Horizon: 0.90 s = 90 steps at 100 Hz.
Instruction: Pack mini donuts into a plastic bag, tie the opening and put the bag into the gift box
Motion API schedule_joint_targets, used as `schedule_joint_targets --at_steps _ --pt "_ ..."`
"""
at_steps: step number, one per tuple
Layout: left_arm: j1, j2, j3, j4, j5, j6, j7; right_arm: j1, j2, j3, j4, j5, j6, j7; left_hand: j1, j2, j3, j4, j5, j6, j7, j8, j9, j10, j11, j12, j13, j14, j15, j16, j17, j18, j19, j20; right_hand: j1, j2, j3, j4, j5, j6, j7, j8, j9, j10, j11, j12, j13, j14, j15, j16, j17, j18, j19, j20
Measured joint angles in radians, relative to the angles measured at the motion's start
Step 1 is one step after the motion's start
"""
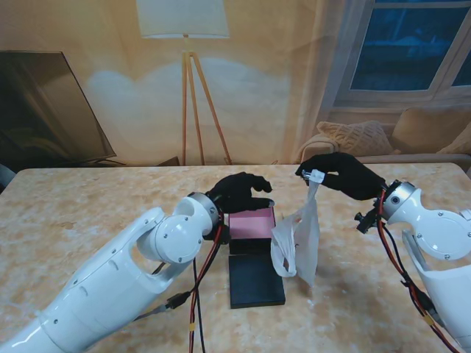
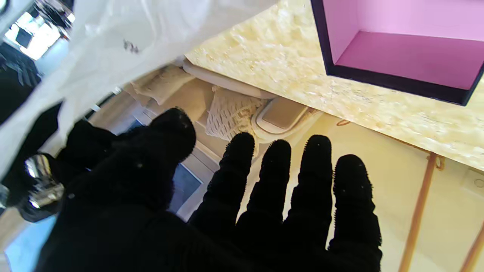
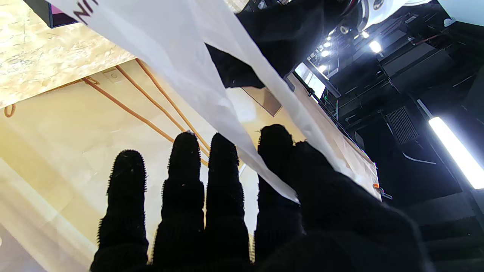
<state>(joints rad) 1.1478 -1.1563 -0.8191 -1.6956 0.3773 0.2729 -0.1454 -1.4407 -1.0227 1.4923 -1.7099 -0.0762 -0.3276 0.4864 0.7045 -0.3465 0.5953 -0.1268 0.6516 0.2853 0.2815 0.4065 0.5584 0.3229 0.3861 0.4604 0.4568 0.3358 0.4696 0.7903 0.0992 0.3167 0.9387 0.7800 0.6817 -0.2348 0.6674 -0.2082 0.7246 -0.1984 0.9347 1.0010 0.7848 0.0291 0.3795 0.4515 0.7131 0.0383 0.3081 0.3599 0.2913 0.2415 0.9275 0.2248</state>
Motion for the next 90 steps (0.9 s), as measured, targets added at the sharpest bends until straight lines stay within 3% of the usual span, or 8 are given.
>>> schedule_joint_targets --at_steps 8,13,22,25,35,46,68,90 --pt "0.028 0.019 -0.028 -0.002 0.013 -0.076 -0.063 -0.001 0.000 0.001 0.000 0.000 0.000 0.000 -0.017 -0.006 -0.012 0.001 -0.021 0.018 -0.068 -0.021 -0.023 0.010 -0.042 -0.013 -0.021 0.002 -0.027 -0.025 -0.010 0.006 -0.025 0.000 0.000 0.000 0.000 0.000 0.000 0.000 0.000 0.000 0.000 -0.001 0.000 0.011 0.000 -0.001 0.000 0.000 0.002 0.000 0.000 0.000" --pt "0.046 0.032 -0.043 -0.007 0.013 -0.106 -0.099 -0.001 0.000 0.001 0.000 -0.001 0.000 0.000 -0.017 -0.011 0.001 0.001 -0.039 -0.002 -0.090 -0.025 -0.036 0.013 -0.052 -0.022 -0.022 0.002 -0.034 -0.035 -0.013 0.008 -0.033 0.000 0.000 0.000 0.000 0.000 0.000 0.000 0.000 0.000 0.000 -0.002 0.000 0.014 0.000 -0.001 0.000 0.000 0.002 0.000 0.000 0.000" --pt "0.081 0.058 -0.060 -0.013 0.040 -0.198 -0.134 -0.001 0.000 0.001 0.001 -0.004 0.000 0.000 -0.014 -0.072 0.067 0.001 -0.060 -0.153 -0.098 -0.013 -0.047 0.011 -0.041 -0.006 -0.022 -0.001 -0.037 -0.029 -0.010 0.008 -0.037 0.000 0.000 0.000 0.000 0.000 0.000 0.000 0.000 0.000 0.000 -0.002 0.000 0.025 0.000 -0.001 0.000 0.000 0.002 0.000 0.000 0.000" --pt "0.093 0.066 -0.066 -0.013 0.063 -0.248 -0.138 -0.001 0.000 0.001 0.001 -0.004 0.000 0.000 -0.014 -0.096 0.097 0.001 -0.077 -0.229 -0.082 -0.006 -0.047 -0.006 -0.017 0.047 -0.019 -0.014 0.020 0.040 0.002 0.007 -0.033 0.000 0.000 0.000 0.000 0.000 0.000 0.000 0.000 0.000 0.000 -0.002 0.000 0.025 0.000 -0.001 0.000 0.000 0.002 0.000 0.000 0.000" --pt "0.129 0.083 -0.093 -0.013 0.118 -0.361 -0.156 -0.001 0.000 0.000 0.003 -0.005 0.000 0.000 -0.005 -0.144 0.163 0.001 -0.100 -0.302 -0.034 -0.007 -0.047 -0.040 0.095 0.214 0.028 -0.054 0.201 0.265 0.044 -0.006 0.040 0.043 0.000 0.000 0.000 0.000 0.000 0.000 0.000 0.000 0.000 -0.002 0.000 0.025 0.000 -0.001 0.000 0.000 0.002 0.000 0.000 0.000" --pt "0.160 0.092 -0.111 -0.021 0.108 -0.377 -0.154 0.000 0.000 -0.001 0.005 -0.010 0.000 -0.001 -0.004 -0.191 0.222 0.001 -0.137 -0.284 -0.010 -0.014 -0.048 -0.053 0.148 0.305 0.043 -0.078 0.279 0.369 0.061 -0.016 0.070 0.060 0.000 0.000 0.000 0.000 0.000 0.000 0.000 0.000 0.000 -0.002 -0.001 0.025 0.000 -0.001 0.000 0.000 0.002 0.000 0.000 0.000" --pt "0.198 0.099 -0.126 -0.033 0.104 -0.392 -0.154 0.000 0.000 -0.002 0.009 -0.011 0.000 -0.003 -0.018 -0.231 0.274 0.001 -0.135 -0.148 -0.009 -0.014 -0.071 -0.054 0.167 0.325 0.043 -0.087 0.292 0.382 0.068 -0.017 0.084 0.061 0.000 0.000 0.000 0.000 0.000 0.000 0.000 0.000 0.000 -0.002 -0.001 0.028 0.000 -0.001 0.000 0.000 0.002 0.000 0.000 0.000" --pt "0.229 0.099 -0.142 -0.026 0.067 -0.385 -0.148 0.001 0.000 -0.002 0.014 -0.011 -0.001 -0.001 -0.021 -0.233 0.274 0.001 -0.132 -0.144 -0.009 -0.007 -0.070 -0.055 0.219 0.367 0.080 -0.091 0.348 0.423 0.082 -0.017 0.101 0.065 0.000 0.000 0.000 0.000 0.000 0.000 0.000 0.000 0.000 -0.002 -0.001 0.038 0.000 -0.001 0.000 0.000 0.002 0.000 0.000 0.000"
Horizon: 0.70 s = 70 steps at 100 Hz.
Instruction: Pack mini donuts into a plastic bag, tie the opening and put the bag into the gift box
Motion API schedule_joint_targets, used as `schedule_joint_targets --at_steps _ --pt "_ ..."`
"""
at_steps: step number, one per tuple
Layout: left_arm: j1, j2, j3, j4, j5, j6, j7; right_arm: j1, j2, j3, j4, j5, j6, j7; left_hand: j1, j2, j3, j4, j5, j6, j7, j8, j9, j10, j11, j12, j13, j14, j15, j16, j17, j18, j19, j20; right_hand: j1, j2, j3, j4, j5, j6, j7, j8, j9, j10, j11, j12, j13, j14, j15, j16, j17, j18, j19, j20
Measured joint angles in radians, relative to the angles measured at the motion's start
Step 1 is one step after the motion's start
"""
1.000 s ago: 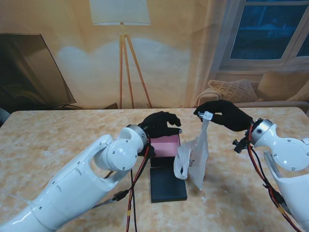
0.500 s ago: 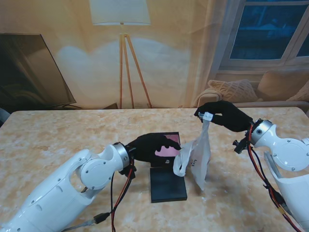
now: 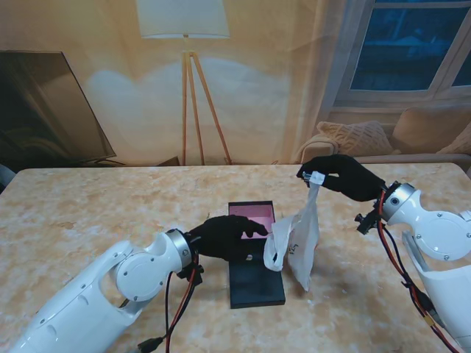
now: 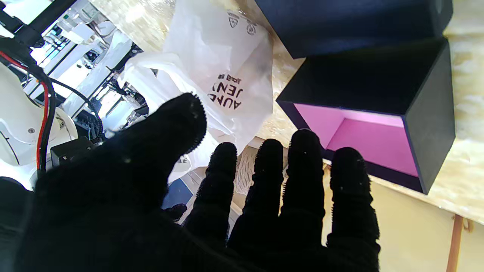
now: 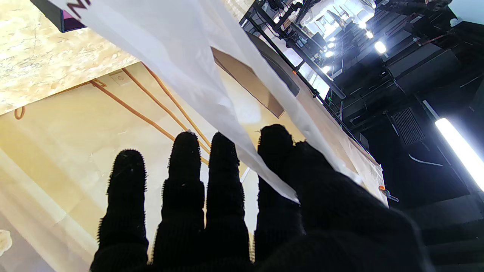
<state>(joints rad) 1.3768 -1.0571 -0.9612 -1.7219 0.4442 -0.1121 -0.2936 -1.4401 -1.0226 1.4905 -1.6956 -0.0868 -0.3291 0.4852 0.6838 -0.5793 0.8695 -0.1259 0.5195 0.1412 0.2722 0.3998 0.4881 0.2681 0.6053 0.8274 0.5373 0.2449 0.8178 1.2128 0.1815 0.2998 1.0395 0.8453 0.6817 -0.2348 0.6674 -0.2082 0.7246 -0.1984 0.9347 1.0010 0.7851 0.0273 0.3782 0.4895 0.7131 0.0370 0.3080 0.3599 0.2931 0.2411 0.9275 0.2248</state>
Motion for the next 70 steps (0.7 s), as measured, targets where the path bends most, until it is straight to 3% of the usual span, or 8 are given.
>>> schedule_joint_targets --at_steps 14,41,61,70 --pt "0.023 0.005 -0.012 -0.007 -0.039 -0.007 -0.043 0.001 0.000 -0.001 0.003 0.000 0.000 0.000 -0.003 -0.002 0.000 -0.009 0.024 -0.019 0.009 0.017 0.027 -0.016 0.053 0.041 0.037 -0.019 0.052 0.035 0.025 0.000 0.022 0.010 0.000 0.000 0.000 0.000 0.000 0.000 0.000 0.000 0.000 0.000 0.000 0.000 0.000 0.000 0.000 0.000 0.000 0.000 0.000 0.000" --pt "0.086 0.016 -0.047 -0.041 -0.063 -0.067 -0.054 0.003 0.000 -0.002 0.008 0.001 -0.002 0.001 -0.003 -0.010 0.000 -0.009 0.024 -0.104 0.011 0.017 0.076 -0.050 0.093 0.080 0.105 -0.048 0.113 0.052 0.074 0.000 0.062 0.021 0.000 0.000 0.000 0.000 0.000 0.000 0.000 0.000 0.000 0.000 0.000 0.000 0.000 0.000 0.000 0.000 0.000 0.000 0.000 0.000" --pt "0.077 0.028 -0.023 -0.041 -0.109 -0.073 -0.092 0.005 0.000 -0.005 0.012 0.001 -0.002 0.001 -0.003 -0.010 0.001 -0.009 0.001 -0.117 0.012 0.015 0.086 -0.050 0.090 0.079 0.122 -0.052 0.113 0.052 0.083 0.000 0.063 0.021 0.000 0.000 0.000 0.000 0.000 0.000 0.000 0.000 0.000 0.000 0.000 0.000 0.000 0.000 0.000 0.000 0.000 0.000 0.000 0.000" --pt "0.059 0.030 0.006 -0.036 -0.113 -0.055 -0.096 0.007 0.000 -0.005 0.013 0.001 -0.003 0.002 -0.003 -0.010 0.001 -0.009 -0.005 -0.098 0.012 -0.007 0.086 -0.050 0.089 0.072 0.122 -0.052 0.113 0.052 0.084 0.000 0.063 0.021 0.000 0.000 0.000 0.000 0.000 0.000 0.000 0.000 0.000 0.000 0.000 0.000 0.000 0.000 0.000 0.000 0.000 0.000 0.000 0.000"
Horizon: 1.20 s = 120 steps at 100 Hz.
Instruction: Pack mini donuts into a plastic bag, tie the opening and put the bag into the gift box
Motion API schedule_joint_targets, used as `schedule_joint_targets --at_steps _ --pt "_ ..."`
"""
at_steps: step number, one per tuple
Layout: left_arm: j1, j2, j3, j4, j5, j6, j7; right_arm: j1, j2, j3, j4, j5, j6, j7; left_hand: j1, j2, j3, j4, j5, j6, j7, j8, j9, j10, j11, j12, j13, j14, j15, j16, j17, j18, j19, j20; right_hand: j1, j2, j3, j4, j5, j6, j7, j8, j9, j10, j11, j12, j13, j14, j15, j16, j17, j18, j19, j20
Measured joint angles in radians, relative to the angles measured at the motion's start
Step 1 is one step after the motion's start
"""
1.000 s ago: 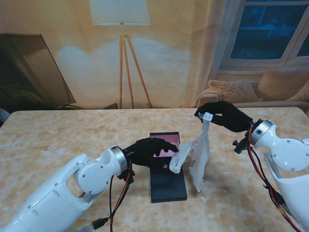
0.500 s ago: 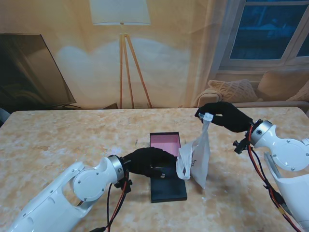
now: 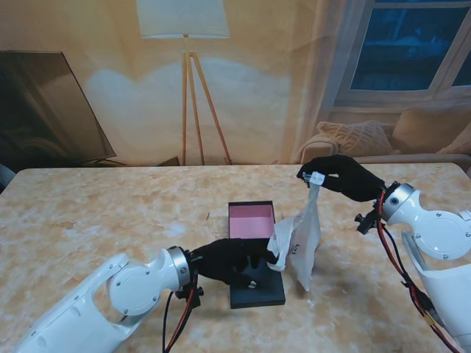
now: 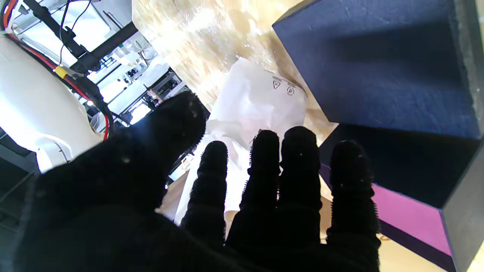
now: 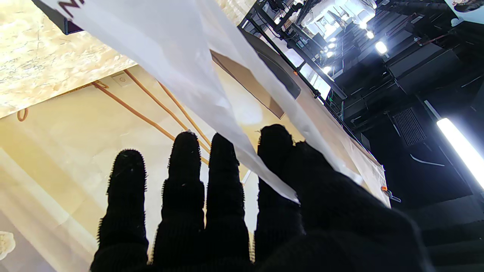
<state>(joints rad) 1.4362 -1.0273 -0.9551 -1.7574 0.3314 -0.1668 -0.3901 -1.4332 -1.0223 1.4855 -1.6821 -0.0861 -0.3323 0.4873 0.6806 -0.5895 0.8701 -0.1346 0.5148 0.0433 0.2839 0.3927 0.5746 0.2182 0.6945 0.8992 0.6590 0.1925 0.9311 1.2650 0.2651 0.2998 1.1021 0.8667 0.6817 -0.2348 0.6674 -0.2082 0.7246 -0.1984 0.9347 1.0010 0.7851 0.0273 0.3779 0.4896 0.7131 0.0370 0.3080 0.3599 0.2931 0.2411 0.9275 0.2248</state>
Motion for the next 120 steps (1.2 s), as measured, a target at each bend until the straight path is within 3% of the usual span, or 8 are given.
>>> schedule_joint_targets --at_steps 31,47,77,97,113,120 --pt "-0.042 -0.007 0.054 0.023 -0.014 0.052 0.002 0.000 0.000 0.002 0.000 0.001 -0.004 0.003 0.000 0.000 0.000 0.000 0.000 0.004 -0.014 -0.023 0.000 0.000 -0.008 -0.001 0.000 -0.001 0.001 0.000 0.000 0.000 0.000 0.000 0.000 0.000 0.000 0.000 0.000 0.000 0.000 0.000 0.000 0.000 0.000 0.000 0.000 0.001 0.000 0.000 0.000 0.000 0.000 0.000" --pt "-0.049 -0.010 0.062 0.023 -0.033 0.085 -0.002 -0.001 0.000 0.002 0.000 0.001 -0.004 0.001 -0.002 0.000 0.000 0.000 -0.001 -0.019 -0.014 -0.023 -0.001 0.000 -0.008 0.002 -0.004 -0.001 0.001 0.000 -0.012 0.000 0.000 0.000 0.000 0.000 0.000 0.000 0.000 0.000 0.000 0.000 0.000 0.000 0.000 0.000 0.000 0.001 0.000 0.000 0.000 0.000 0.000 0.000" --pt "-0.057 -0.013 0.076 0.022 -0.054 0.106 -0.006 -0.002 0.000 0.005 -0.001 0.001 -0.004 0.003 -0.009 0.000 0.000 0.000 -0.079 -0.040 -0.071 -0.093 -0.001 0.000 0.002 0.023 -0.011 -0.001 0.017 0.012 -0.013 0.000 0.000 0.000 0.000 0.000 0.000 0.000 0.000 0.000 0.000 0.000 0.000 0.000 0.000 0.000 0.000 0.001 0.000 0.000 0.000 0.000 0.000 0.000" --pt "-0.112 -0.009 0.137 0.046 -0.110 0.143 -0.046 -0.002 0.000 0.004 -0.001 0.001 -0.004 0.002 -0.021 0.018 -0.011 0.000 -0.128 -0.030 -0.104 -0.138 -0.002 0.000 0.008 0.041 -0.010 -0.001 0.039 0.025 -0.013 0.000 0.000 0.000 0.000 0.000 0.000 0.000 0.000 0.000 0.000 0.000 0.000 0.000 0.000 0.000 0.000 0.001 0.000 0.000 0.000 0.000 0.000 0.000" --pt "-0.126 -0.016 0.157 0.062 -0.112 0.149 -0.036 -0.002 0.000 0.004 -0.001 0.001 -0.004 0.002 -0.021 0.043 -0.037 0.000 -0.124 -0.029 -0.090 -0.140 -0.002 0.000 0.017 0.051 -0.009 -0.001 0.050 0.026 -0.013 0.000 0.000 0.000 0.000 0.000 0.000 0.000 0.000 0.000 0.000 0.000 0.000 0.000 0.000 0.000 0.000 0.001 0.000 0.000 0.000 0.000 0.000 0.000" --pt "-0.125 -0.019 0.157 0.067 -0.107 0.141 -0.030 -0.002 0.000 0.004 -0.001 0.001 -0.004 0.002 -0.021 0.043 -0.038 0.000 -0.086 -0.034 -0.060 -0.123 -0.002 0.003 0.015 0.051 -0.009 -0.001 0.050 0.026 -0.013 0.000 0.000 0.000 0.000 0.000 0.000 0.000 0.000 0.000 0.000 0.000 0.000 0.000 0.000 0.000 0.000 0.001 0.000 0.000 0.000 0.000 0.000 0.000"
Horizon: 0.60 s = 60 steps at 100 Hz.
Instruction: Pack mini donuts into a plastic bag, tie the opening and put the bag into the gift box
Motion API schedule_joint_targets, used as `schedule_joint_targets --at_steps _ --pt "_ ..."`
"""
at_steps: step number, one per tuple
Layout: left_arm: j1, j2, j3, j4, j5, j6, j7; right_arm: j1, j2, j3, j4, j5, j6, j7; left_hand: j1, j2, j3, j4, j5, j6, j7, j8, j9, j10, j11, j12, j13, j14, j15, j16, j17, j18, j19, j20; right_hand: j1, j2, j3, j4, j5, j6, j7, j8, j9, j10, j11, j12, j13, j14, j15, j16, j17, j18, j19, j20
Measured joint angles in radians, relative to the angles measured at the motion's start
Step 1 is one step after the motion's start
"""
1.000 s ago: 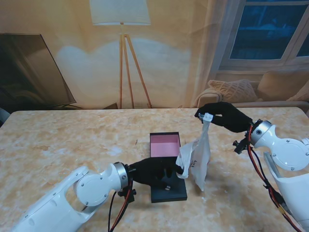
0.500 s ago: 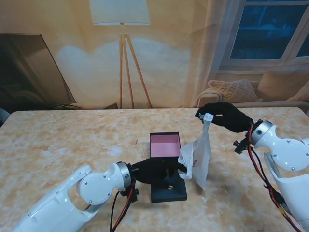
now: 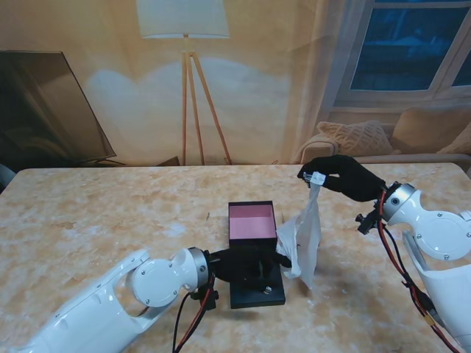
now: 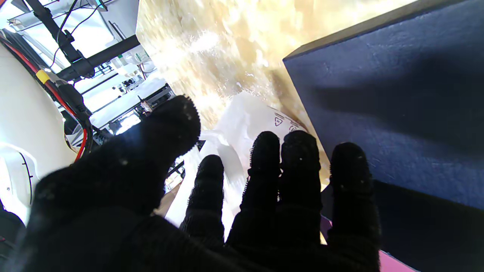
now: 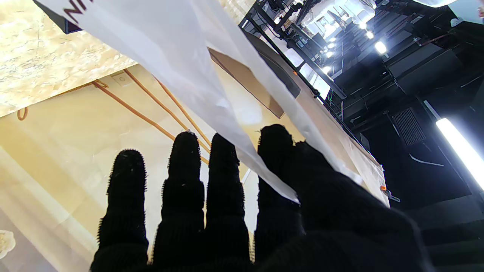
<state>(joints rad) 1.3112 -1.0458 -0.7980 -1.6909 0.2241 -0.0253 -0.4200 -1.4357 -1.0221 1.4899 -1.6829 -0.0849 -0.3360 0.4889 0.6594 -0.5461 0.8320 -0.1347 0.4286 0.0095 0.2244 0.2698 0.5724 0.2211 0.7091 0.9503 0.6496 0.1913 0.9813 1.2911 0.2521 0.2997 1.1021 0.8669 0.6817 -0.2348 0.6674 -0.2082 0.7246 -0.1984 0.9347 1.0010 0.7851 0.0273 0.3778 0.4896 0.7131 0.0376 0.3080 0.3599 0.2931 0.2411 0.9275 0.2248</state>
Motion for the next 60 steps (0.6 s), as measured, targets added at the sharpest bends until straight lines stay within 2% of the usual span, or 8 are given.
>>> schedule_joint_targets --at_steps 11,23,24,31,43,50,60 --pt "0.006 -0.004 0.000 0.001 0.011 -0.003 0.028 -0.002 0.000 0.000 0.000 -0.006 0.003 -0.006 0.000 0.010 0.000 0.000 0.083 0.011 0.058 0.040 -0.001 0.011 -0.022 -0.017 -0.004 0.002 -0.001 0.000 -0.011 0.000 -0.005 0.000 0.000 0.000 0.000 0.000 0.000 0.000 0.000 0.000 0.000 0.000 0.000 0.001 0.000 0.000 0.000 0.000 0.000 0.000 0.000 0.000" --pt "-0.002 -0.004 0.018 0.007 0.000 0.004 0.026 -0.004 -0.001 0.000 -0.004 -0.010 0.014 -0.009 0.000 0.010 -0.002 0.000 0.168 0.060 0.127 0.102 -0.001 0.018 -0.025 -0.027 -0.009 0.011 -0.002 0.000 -0.013 0.000 -0.011 0.000 0.000 0.000 0.000 0.000 0.000 0.000 0.000 0.000 0.000 0.000 0.000 0.001 0.000 0.000 0.000 0.000 0.000 0.000 0.000 0.000" --pt "-0.003 -0.004 0.019 0.008 -0.004 0.006 0.025 -0.004 -0.001 0.000 -0.004 -0.010 0.014 -0.009 0.000 0.010 -0.002 0.000 0.195 0.064 0.141 0.116 -0.001 0.022 -0.025 -0.027 -0.009 0.011 -0.002 0.000 -0.013 0.000 -0.011 0.000 0.000 0.000 0.000 0.000 0.000 0.000 0.000 0.000 0.000 0.000 0.000 0.002 0.000 0.000 0.000 0.000 0.000 0.000 0.000 0.000" --pt "-0.012 -0.006 0.027 0.015 -0.033 0.016 0.011 -0.005 -0.001 -0.001 -0.004 -0.013 0.015 -0.009 0.000 0.010 -0.002 0.000 0.238 0.069 0.235 0.205 -0.001 0.022 -0.028 -0.031 -0.010 0.013 -0.002 -0.007 -0.015 0.000 -0.012 0.000 0.000 0.000 0.000 0.000 0.000 0.000 0.000 0.000 0.000 0.000 0.000 0.003 0.000 0.000 0.000 0.000 0.000 0.000 0.000 0.000" --pt "-0.015 -0.009 0.024 0.021 -0.050 0.024 0.001 -0.005 -0.001 -0.002 -0.004 -0.014 0.021 -0.009 0.000 0.008 -0.001 -0.004 0.236 0.075 0.380 0.340 -0.024 0.036 -0.070 -0.068 -0.032 0.028 -0.060 -0.033 -0.038 0.004 -0.033 0.000 0.000 0.000 0.000 0.000 0.000 0.002 0.000 0.000 0.000 0.000 0.000 0.011 0.000 0.000 0.000 0.000 0.000 0.000 0.000 0.000" --pt "-0.013 -0.009 0.016 0.021 -0.050 0.024 -0.006 -0.003 -0.001 -0.003 -0.004 -0.020 0.027 -0.008 0.000 -0.001 0.012 -0.004 0.230 0.083 0.420 0.375 -0.036 0.040 -0.099 -0.090 -0.042 0.037 -0.091 -0.051 -0.043 0.009 -0.043 0.000 0.000 0.000 0.000 0.000 0.000 0.002 0.000 0.000 0.000 0.000 0.000 0.011 0.000 0.001 0.002 0.000 0.000 0.000 0.000 0.000" --pt "-0.004 -0.009 0.001 0.018 -0.047 0.021 -0.009 0.001 -0.001 -0.009 -0.003 -0.025 0.040 -0.007 -0.032 -0.044 0.039 -0.004 0.174 0.105 0.492 0.445 -0.050 0.061 -0.143 -0.127 -0.074 0.049 -0.145 -0.096 -0.058 0.013 -0.054 0.000 0.001 0.000 0.000 0.000 0.000 0.003 0.000 0.000 0.000 0.000 0.000 0.011 0.000 0.002 0.012 0.001 0.000 0.000 0.000 0.000"
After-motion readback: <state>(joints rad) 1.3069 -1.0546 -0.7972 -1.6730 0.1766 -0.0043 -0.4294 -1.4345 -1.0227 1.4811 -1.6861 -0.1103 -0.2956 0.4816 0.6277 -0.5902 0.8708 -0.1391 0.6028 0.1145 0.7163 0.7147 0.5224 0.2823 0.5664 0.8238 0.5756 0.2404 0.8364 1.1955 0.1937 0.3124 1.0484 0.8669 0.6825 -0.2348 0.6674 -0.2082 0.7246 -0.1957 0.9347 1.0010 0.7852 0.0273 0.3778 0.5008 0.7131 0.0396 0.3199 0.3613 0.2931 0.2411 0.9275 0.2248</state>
